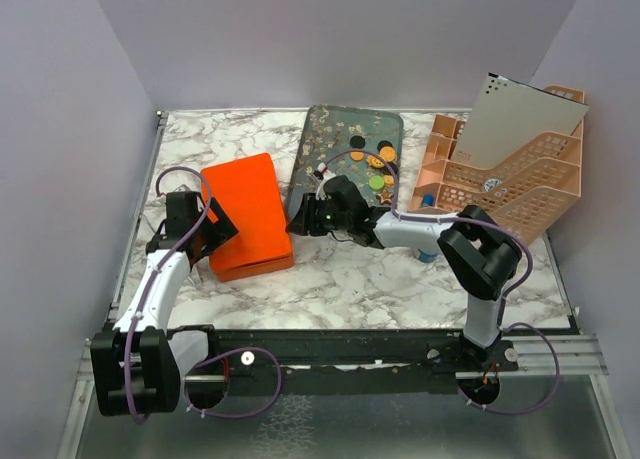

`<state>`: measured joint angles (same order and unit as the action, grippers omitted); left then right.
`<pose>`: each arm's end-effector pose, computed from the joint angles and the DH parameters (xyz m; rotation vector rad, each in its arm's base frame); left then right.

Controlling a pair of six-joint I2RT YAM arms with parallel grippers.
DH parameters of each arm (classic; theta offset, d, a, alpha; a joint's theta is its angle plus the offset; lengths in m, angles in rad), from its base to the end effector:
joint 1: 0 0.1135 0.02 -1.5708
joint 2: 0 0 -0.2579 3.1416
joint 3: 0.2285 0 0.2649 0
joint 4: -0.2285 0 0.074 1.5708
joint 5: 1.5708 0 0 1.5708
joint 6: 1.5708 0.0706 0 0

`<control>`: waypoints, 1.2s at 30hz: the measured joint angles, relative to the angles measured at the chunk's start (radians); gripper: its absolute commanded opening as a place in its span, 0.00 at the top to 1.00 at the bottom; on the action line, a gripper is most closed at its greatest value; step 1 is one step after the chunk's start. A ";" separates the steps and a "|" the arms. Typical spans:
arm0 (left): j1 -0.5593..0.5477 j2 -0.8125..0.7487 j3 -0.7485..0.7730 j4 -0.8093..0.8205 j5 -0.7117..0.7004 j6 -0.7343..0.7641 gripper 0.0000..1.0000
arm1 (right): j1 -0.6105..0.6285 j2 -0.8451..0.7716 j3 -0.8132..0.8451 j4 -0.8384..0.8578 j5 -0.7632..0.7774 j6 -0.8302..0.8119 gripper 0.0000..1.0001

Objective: Pack the cookies

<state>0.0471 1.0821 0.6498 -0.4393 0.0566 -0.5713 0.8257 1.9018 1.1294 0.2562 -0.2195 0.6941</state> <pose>0.2512 0.0078 0.1770 -0.7255 2.3547 -0.3001 0.2971 0.3447 0.1498 -0.2963 2.2685 1.0981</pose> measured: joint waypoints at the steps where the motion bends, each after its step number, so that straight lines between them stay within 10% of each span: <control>1: -0.001 -0.007 -0.003 -0.005 0.000 -0.002 0.08 | 0.000 -0.010 -0.009 -0.003 -0.002 -0.003 0.63; 19: -0.001 -0.096 -0.037 -0.082 0.002 -0.030 0.35 | 0.048 -0.090 -0.034 -0.081 -0.010 -0.032 0.65; 36: -0.002 -0.143 -0.044 -0.150 -0.009 -0.096 0.17 | 0.074 -0.212 -0.062 -0.150 0.051 -0.045 0.59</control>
<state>0.0452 0.9386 0.6056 -0.5892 0.0475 -0.6670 0.9001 1.6897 1.0676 0.1062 -0.1684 0.6495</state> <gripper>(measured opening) 0.820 0.406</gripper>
